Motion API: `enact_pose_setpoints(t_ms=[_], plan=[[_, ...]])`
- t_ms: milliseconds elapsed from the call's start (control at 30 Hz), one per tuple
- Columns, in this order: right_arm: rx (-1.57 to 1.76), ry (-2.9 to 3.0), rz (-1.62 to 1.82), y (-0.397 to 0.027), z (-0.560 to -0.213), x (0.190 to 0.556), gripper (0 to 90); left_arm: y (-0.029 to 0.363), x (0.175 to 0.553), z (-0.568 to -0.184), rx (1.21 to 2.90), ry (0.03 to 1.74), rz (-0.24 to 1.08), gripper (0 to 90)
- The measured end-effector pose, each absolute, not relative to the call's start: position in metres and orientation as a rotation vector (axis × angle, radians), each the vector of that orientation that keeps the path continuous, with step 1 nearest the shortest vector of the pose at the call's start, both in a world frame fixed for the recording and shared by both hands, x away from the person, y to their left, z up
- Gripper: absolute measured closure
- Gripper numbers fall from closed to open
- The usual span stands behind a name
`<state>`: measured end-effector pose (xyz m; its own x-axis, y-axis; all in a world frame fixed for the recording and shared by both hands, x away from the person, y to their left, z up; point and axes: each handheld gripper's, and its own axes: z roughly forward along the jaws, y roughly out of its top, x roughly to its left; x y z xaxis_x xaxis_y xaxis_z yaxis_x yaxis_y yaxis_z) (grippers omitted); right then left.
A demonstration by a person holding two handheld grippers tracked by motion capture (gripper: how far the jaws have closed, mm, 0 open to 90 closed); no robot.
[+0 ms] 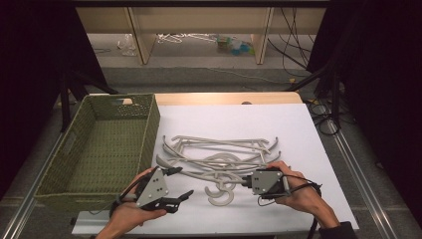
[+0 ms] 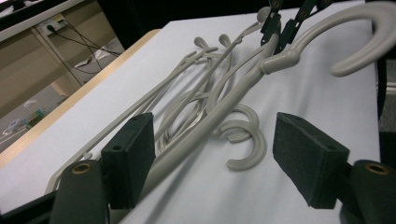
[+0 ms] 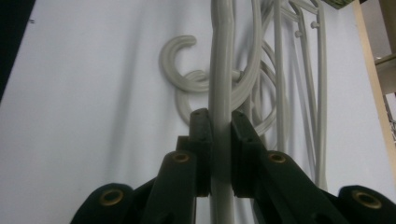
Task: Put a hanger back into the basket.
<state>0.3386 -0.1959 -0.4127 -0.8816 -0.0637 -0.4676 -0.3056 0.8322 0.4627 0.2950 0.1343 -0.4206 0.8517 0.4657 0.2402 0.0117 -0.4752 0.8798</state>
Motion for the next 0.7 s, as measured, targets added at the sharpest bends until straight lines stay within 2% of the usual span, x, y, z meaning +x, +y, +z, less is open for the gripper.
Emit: enact_pose_setpoints(t_ms=[33, 133, 333, 400, 433, 500, 533, 633, 700], plan=[[-0.264, 2.594, 0.758, -0.196, -0.413, 0.336, 82.0, 0.125, 0.299, -0.422, 2.038, 0.322, 0.546, 34.5], [-0.277, 2.591, 0.764, -0.195, -0.413, 0.332, 82.0, 0.119, 0.300, -0.423, 2.069, 0.296, 0.553, 34.8], [-0.324, 2.587, 0.766, -0.191, -0.410, 0.329, 82.0, 0.105, 0.305, -0.428, 2.194, 0.211, 0.576, 43.7], [-0.306, 2.588, 0.777, -0.189, -0.411, 0.327, 81.9, 0.102, 0.306, -0.429, 2.218, 0.194, 0.581, 44.2], [-0.311, 2.603, 0.771, -0.188, -0.411, 0.326, 81.9, 0.100, 0.306, -0.430, 2.223, 0.178, 0.579, 50.0], [-0.330, 2.604, 0.763, -0.188, -0.411, 0.326, 81.9, 0.095, 0.306, -0.431, 2.242, 0.156, 0.581, 50.9], [-0.346, 2.607, 0.760, -0.187, -0.410, 0.325, 81.9, 0.091, 0.307, -0.431, 2.264, 0.122, 0.597, 56.3], [-0.348, 2.611, 0.761, -0.187, -0.410, 0.325, 81.9, 0.087, 0.308, -0.432, 2.290, 0.090, 0.589, 64.7], [-0.340, 2.609, 0.756, -0.187, -0.411, 0.325, 81.9, 0.085, 0.308, -0.432, 2.307, 0.063, 0.616, 66.2]])
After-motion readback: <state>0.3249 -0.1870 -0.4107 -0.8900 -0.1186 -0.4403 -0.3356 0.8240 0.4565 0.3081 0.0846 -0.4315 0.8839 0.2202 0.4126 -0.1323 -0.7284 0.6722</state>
